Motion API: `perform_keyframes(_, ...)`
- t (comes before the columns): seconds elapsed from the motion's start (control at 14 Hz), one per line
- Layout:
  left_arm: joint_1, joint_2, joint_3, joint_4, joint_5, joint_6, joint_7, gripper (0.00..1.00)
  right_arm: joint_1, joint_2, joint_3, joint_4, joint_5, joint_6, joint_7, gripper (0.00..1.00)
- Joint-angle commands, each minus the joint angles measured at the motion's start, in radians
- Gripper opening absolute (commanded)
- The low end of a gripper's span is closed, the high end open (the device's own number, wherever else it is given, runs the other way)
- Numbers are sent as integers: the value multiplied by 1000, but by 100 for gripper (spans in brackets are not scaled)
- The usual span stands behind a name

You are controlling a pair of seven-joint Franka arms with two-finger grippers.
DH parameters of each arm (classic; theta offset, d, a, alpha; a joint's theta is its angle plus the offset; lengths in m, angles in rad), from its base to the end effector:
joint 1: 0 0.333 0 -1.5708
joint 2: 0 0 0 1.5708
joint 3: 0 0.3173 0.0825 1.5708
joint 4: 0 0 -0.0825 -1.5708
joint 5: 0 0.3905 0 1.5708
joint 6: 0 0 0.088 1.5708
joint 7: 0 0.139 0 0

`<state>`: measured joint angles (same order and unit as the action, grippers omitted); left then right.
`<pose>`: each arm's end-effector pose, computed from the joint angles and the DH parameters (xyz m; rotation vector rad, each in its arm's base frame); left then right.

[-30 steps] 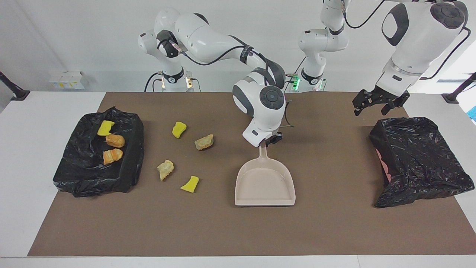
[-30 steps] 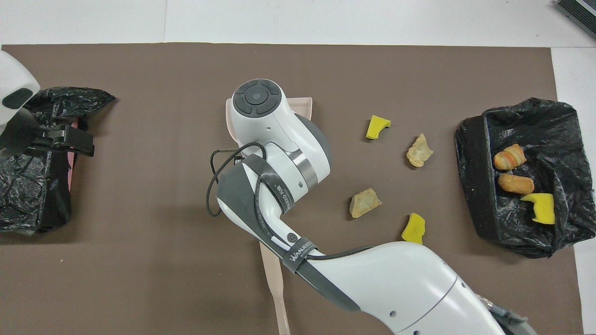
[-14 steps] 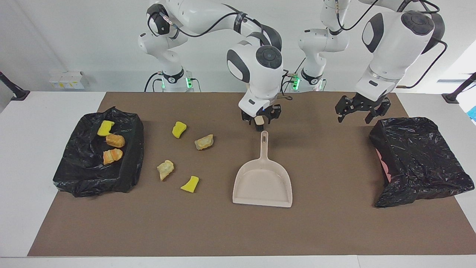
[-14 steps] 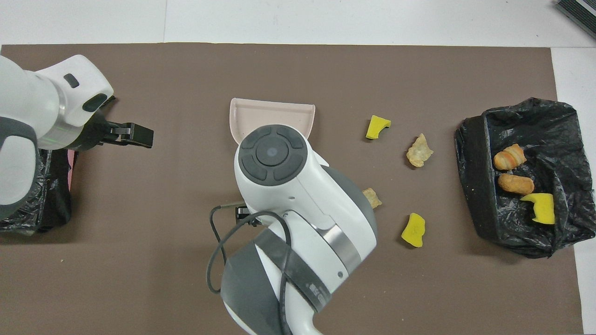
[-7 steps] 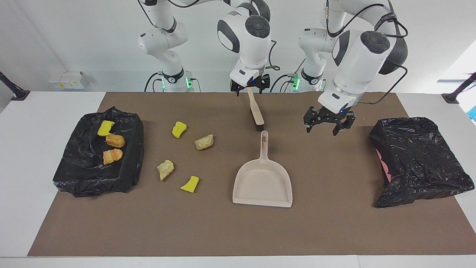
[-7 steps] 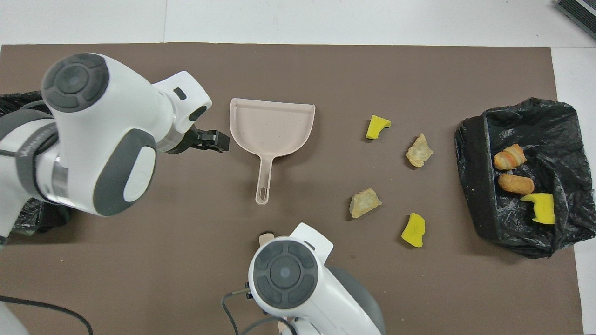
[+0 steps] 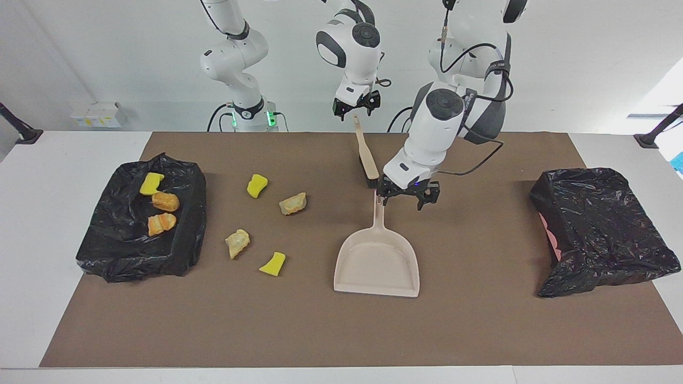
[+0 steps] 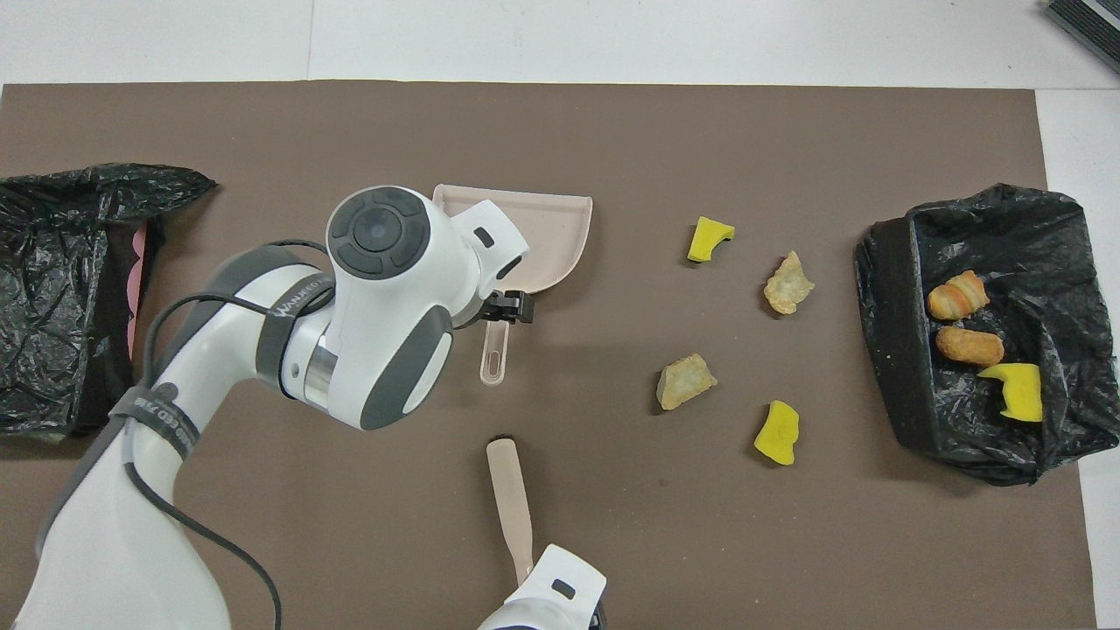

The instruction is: Sweep and dump trash in bin

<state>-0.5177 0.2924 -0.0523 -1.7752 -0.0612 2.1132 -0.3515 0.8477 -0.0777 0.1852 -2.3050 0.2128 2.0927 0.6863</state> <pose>0.5436 -0.3515 0.3650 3.0470 -0.2835 0.0164 0.2358 0.4263 0.3337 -3.0999 -0.3521 0.3303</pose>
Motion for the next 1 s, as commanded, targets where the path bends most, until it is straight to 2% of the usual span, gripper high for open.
perform_keyframes(0.0, -39, -21, 15, -93, 15, 80, -24, 100, 19, 21, -6, -57, 20, 98, 27, 100)
perform_keyframes(0.14, -41, -26, 15, -130, 15, 112, -37, 100, 34, 21, -6, -60, 20, 101, 45, 100)
perform_keyframes(0.21, -44, -21, 15, -133, 15, 122, -55, 100, 37, 19, -6, -60, 22, 99, 50, 95)
perform_keyframes(0.29, -50, -15, 15, -133, 15, 135, -75, 100, 37, 19, -6, -60, 22, 101, 55, 84)
perform_keyframes(0.43, -50, -15, 15, -130, 15, 142, -104, 100, 39, 18, -6, -60, 20, 101, 55, 51)
perform_keyframes(0.5, -50, -15, 15, -130, 15, 142, -106, 81, 40, 18, -6, -60, 20, 101, 52, 36)
perform_keyframes(0.57, -51, -15, 14, -131, 14, 136, -112, 47, 54, 16, -6, -60, 20, 101, 53, 21)
perform_keyframes(0.64, -51, -15, 14, -132, 15, 130, -110, 13, 59, 15, -6, -60, 22, 99, 53, 13)
perform_keyframes(0.71, -51, -15, 14, -132, 14, 126, -112, 0, 59, 15, -6, -59, 20, 96, 53, 5)
perform_keyframes(0.79, -51, -15, 14, -130, 14, 123, -110, 0, 59, 15, -6, -57, 20, 90, 53, 0)
perform_keyframes(0.93, -50, -13, 15, -122, 18, 122, -97, 0, 53, 16, -9, -51, 20, 90, 53, 0)
